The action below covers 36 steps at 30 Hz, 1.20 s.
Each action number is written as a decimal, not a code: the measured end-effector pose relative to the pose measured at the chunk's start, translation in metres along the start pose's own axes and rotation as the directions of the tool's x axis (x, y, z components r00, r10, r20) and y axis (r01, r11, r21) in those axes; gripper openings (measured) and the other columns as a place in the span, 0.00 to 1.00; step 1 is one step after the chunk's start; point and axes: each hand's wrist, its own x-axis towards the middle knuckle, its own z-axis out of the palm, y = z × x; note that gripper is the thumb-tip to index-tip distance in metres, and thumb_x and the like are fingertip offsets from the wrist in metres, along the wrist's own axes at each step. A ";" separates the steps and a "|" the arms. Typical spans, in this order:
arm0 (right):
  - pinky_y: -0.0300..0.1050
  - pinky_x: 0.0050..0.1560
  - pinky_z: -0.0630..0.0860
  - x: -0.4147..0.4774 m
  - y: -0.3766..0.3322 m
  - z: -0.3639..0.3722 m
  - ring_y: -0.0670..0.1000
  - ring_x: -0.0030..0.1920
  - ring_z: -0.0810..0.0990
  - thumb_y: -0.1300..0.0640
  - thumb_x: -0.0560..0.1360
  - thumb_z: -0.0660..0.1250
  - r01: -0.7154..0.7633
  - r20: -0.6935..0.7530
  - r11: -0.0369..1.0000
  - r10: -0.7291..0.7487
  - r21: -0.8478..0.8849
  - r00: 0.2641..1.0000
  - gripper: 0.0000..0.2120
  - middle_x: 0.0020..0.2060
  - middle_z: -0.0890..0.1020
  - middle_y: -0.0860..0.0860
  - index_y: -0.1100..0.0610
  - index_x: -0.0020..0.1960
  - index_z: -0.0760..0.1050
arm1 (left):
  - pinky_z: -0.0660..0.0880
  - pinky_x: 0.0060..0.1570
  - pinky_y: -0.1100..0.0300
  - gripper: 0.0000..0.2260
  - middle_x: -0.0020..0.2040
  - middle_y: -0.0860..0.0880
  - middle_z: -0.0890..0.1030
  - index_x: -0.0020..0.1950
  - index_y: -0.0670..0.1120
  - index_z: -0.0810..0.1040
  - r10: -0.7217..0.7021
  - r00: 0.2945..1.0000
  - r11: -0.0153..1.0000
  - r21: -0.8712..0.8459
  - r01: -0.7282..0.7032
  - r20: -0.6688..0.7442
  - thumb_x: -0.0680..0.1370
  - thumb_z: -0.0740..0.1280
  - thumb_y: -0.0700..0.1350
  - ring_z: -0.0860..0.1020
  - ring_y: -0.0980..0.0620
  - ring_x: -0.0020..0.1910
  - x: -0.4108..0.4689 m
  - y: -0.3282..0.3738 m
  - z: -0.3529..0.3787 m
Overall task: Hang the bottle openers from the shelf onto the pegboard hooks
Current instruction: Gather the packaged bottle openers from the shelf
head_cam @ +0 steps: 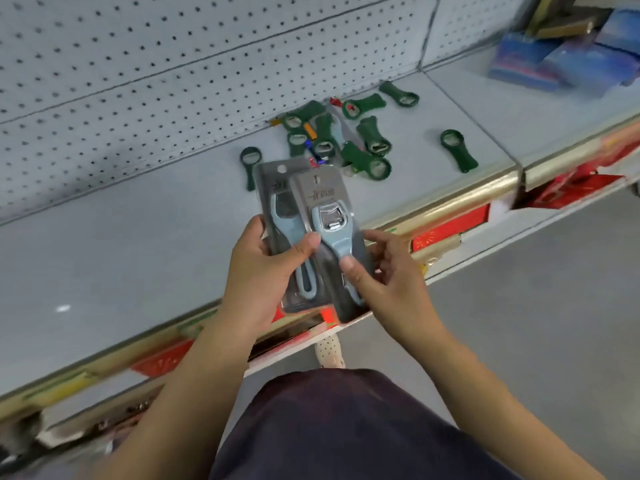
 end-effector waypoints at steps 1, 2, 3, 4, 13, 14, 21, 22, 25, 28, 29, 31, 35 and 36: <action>0.34 0.45 0.78 -0.007 -0.005 0.005 0.39 0.48 0.81 0.36 0.69 0.70 0.018 -0.015 1.000 -0.018 0.023 1.000 0.25 0.46 0.81 0.38 0.43 0.62 0.71 | 0.83 0.51 0.48 0.16 0.51 0.51 0.87 0.59 0.50 0.78 0.006 1.000 1.000 0.011 -0.006 -0.017 0.74 0.76 0.41 0.86 0.51 0.50 -0.014 0.001 -0.007; 0.34 0.43 0.77 -0.014 -0.010 0.011 0.38 0.46 0.81 0.36 0.70 0.70 0.039 -0.019 0.999 -0.038 0.037 0.999 0.23 0.45 0.81 0.39 0.44 0.60 0.72 | 0.83 0.51 0.48 0.15 0.51 0.51 0.87 0.59 0.51 0.78 0.012 0.999 1.000 0.018 -0.011 -0.031 0.74 0.76 0.42 0.86 0.51 0.50 -0.028 0.001 -0.015; 0.35 0.42 0.78 -0.022 -0.013 0.018 0.39 0.45 0.81 0.37 0.70 0.70 0.057 -0.005 0.997 -0.057 0.046 0.998 0.21 0.44 0.81 0.40 0.45 0.59 0.73 | 0.82 0.50 0.49 0.15 0.51 0.51 0.87 0.59 0.52 0.78 0.013 0.999 1.000 0.017 -0.012 -0.046 0.74 0.76 0.42 0.86 0.51 0.50 -0.042 0.001 -0.024; 0.37 0.43 0.80 -0.030 -0.016 0.026 0.40 0.45 0.82 0.37 0.71 0.70 0.069 0.023 0.996 -0.070 0.054 0.997 0.20 0.45 0.82 0.41 0.45 0.58 0.73 | 0.82 0.50 0.49 0.15 0.52 0.51 0.87 0.60 0.51 0.78 0.019 0.998 1.000 0.015 -0.019 -0.053 0.75 0.75 0.42 0.86 0.50 0.50 -0.055 0.000 -0.033; 0.58 0.44 0.80 -0.084 -0.045 0.114 0.59 0.45 0.82 0.41 0.70 0.76 0.087 0.230 0.990 -0.111 0.114 0.967 0.21 0.43 0.81 0.57 0.55 0.47 0.73 | 0.81 0.55 0.54 0.27 0.61 0.49 0.82 0.70 0.54 0.74 -0.006 0.919 1.000 0.006 0.009 -0.394 0.74 0.69 0.63 0.81 0.52 0.61 -0.138 -0.003 -0.135; 0.59 0.45 0.80 -0.086 -0.050 0.125 0.60 0.45 0.82 0.41 0.70 0.76 0.101 0.244 0.988 -0.128 0.118 0.961 0.20 0.42 0.82 0.58 0.55 0.48 0.73 | 0.78 0.61 0.46 0.32 0.64 0.47 0.80 0.71 0.55 0.73 -0.024 0.904 1.000 -0.022 0.016 -0.428 0.71 0.70 0.68 0.79 0.47 0.65 -0.142 -0.004 -0.150; 0.44 0.44 0.82 -0.093 -0.089 0.223 0.49 0.44 0.85 0.43 0.70 0.75 0.189 0.280 0.972 -0.222 0.140 0.934 0.16 0.42 0.85 0.48 0.48 0.51 0.74 | 0.78 0.62 0.44 0.07 0.52 0.50 0.87 0.54 0.56 0.82 0.109 0.857 0.986 -0.057 -0.159 -0.504 0.81 0.66 0.54 0.84 0.49 0.55 -0.148 0.007 -0.262; 0.43 0.44 0.82 -0.095 -0.097 0.241 0.48 0.44 0.85 0.43 0.71 0.75 0.200 0.279 0.969 -0.235 0.148 0.931 0.15 0.43 0.85 0.48 0.48 0.52 0.74 | 0.78 0.61 0.45 0.07 0.52 0.49 0.86 0.53 0.55 0.83 0.132 0.854 0.984 -0.037 -0.174 -0.503 0.80 0.66 0.54 0.84 0.50 0.55 -0.146 0.011 -0.282; 0.42 0.40 0.81 -0.106 -0.122 0.300 0.49 0.41 0.84 0.44 0.73 0.73 0.224 0.248 0.955 -0.269 0.197 0.931 0.14 0.41 0.84 0.48 0.48 0.52 0.74 | 0.77 0.53 0.51 0.12 0.47 0.41 0.83 0.51 0.48 0.83 0.253 0.822 0.965 0.074 -0.251 -0.510 0.77 0.69 0.56 0.79 0.50 0.46 -0.144 0.024 -0.347; 0.50 0.44 0.82 -0.117 -0.142 0.357 0.51 0.45 0.85 0.45 0.72 0.73 0.256 0.227 0.939 -0.307 0.229 0.924 0.13 0.43 0.85 0.49 0.48 0.52 0.74 | 0.69 0.47 0.54 0.23 0.44 0.49 0.75 0.51 0.37 0.78 0.385 0.787 0.922 0.165 -0.350 -0.482 0.76 0.69 0.58 0.71 0.52 0.44 -0.145 0.034 -0.407; 0.50 0.44 0.82 -0.121 -0.148 0.373 0.51 0.45 0.85 0.45 0.72 0.73 0.275 0.224 0.933 -0.327 0.235 0.918 0.13 0.43 0.85 0.48 0.48 0.52 0.74 | 0.68 0.48 0.55 0.22 0.45 0.50 0.73 0.50 0.37 0.77 0.414 0.778 0.909 0.180 -0.375 -0.473 0.76 0.68 0.58 0.70 0.53 0.45 -0.145 0.036 -0.425; 0.47 0.42 0.81 -0.128 -0.160 0.398 0.48 0.45 0.85 0.45 0.72 0.73 0.314 0.204 0.914 -0.369 0.258 0.907 0.14 0.44 0.86 0.46 0.48 0.53 0.73 | 0.67 0.47 0.54 0.17 0.46 0.50 0.73 0.48 0.43 0.78 0.452 0.763 0.889 0.166 -0.427 -0.462 0.76 0.68 0.57 0.69 0.53 0.46 -0.147 0.041 -0.454; 0.36 0.42 0.79 -0.139 -0.187 0.426 0.43 0.46 0.85 0.48 0.72 0.72 0.398 0.168 0.864 -0.461 0.310 0.871 0.16 0.46 0.86 0.42 0.43 0.56 0.72 | 0.65 0.46 0.52 0.18 0.45 0.48 0.71 0.52 0.42 0.79 0.510 0.749 0.856 0.163 -0.491 -0.424 0.79 0.68 0.58 0.67 0.49 0.45 -0.147 0.048 -0.495; 0.36 0.42 0.79 -0.141 -0.195 0.431 0.43 0.46 0.85 0.48 0.72 0.72 0.417 0.171 0.857 -0.480 0.303 0.861 0.15 0.46 0.86 0.42 0.42 0.56 0.72 | 0.65 0.47 0.51 0.15 0.45 0.48 0.71 0.52 0.46 0.81 0.524 0.738 0.845 0.147 -0.515 -0.425 0.79 0.68 0.58 0.68 0.49 0.45 -0.146 0.050 -0.503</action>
